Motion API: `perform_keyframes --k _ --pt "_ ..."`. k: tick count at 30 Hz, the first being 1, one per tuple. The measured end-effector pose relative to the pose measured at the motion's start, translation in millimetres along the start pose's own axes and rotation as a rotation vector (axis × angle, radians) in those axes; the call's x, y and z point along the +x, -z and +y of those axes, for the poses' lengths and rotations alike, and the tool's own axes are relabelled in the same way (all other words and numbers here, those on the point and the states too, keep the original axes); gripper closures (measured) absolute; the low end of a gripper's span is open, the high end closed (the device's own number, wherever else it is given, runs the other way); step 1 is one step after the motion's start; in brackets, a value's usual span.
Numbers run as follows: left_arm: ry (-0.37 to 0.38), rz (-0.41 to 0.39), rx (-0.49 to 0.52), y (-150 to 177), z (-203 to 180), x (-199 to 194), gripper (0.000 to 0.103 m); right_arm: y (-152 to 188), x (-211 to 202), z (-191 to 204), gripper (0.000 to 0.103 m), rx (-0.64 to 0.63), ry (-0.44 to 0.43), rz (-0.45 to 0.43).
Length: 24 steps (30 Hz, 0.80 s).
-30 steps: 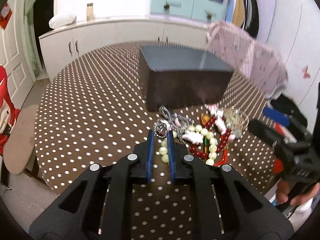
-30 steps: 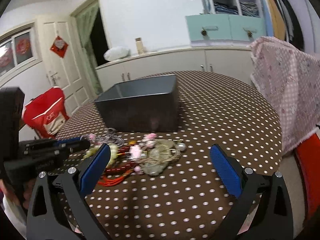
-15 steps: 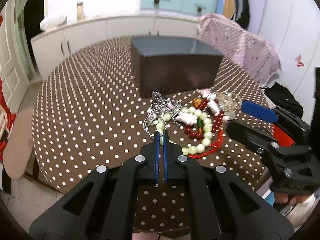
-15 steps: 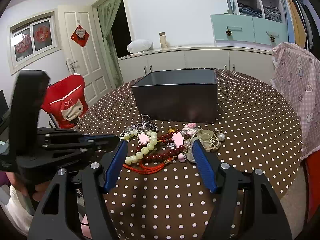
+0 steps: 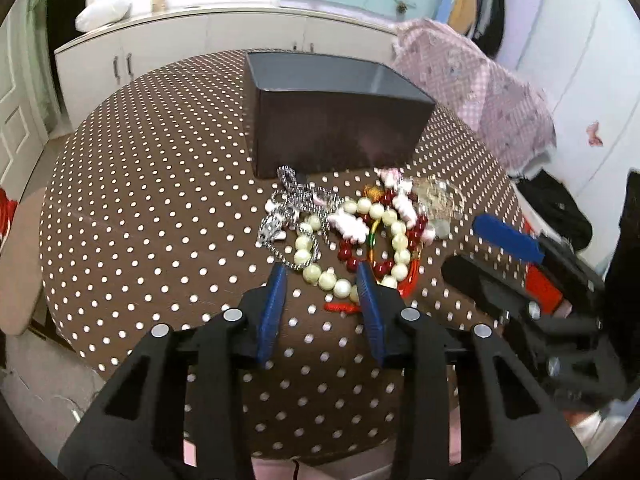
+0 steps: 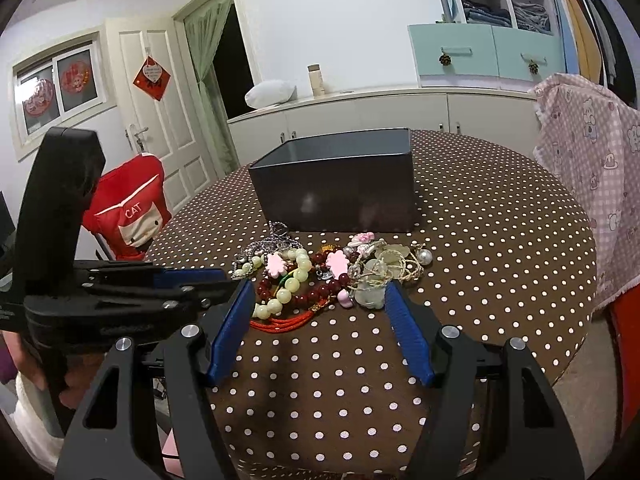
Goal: Organize jewelry
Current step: 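Grasp the cream pearl bracelet with the left tool while the right tool grasps the red bead bracelet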
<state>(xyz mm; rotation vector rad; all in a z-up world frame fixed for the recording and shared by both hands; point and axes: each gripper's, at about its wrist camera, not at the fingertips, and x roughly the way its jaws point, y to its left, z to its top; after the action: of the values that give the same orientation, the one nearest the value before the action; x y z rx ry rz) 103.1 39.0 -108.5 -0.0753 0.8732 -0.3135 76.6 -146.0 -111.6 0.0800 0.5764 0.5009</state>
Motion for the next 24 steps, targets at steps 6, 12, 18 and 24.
perform_keyframes --k 6,12,18,24 --pt "-0.075 0.073 -0.077 -11.1 0.7 6.8 0.084 0.4 -3.5 -0.7 0.039 -0.012 -0.004 -0.007" --pt "-0.185 0.105 -0.054 -17.1 5.4 8.3 0.093 2.4 -3.3 -2.6 0.039 -0.003 -0.013 -0.001" --pt "-0.243 0.110 -0.019 -19.0 -0.7 13.1 0.093 0.6 4.1 10.3 0.043 -0.017 -0.043 0.007" --pt "-0.211 0.033 -0.028 -6.0 6.9 3.7 0.094 -3.2 16.1 10.9 0.070 0.025 -0.053 0.033"
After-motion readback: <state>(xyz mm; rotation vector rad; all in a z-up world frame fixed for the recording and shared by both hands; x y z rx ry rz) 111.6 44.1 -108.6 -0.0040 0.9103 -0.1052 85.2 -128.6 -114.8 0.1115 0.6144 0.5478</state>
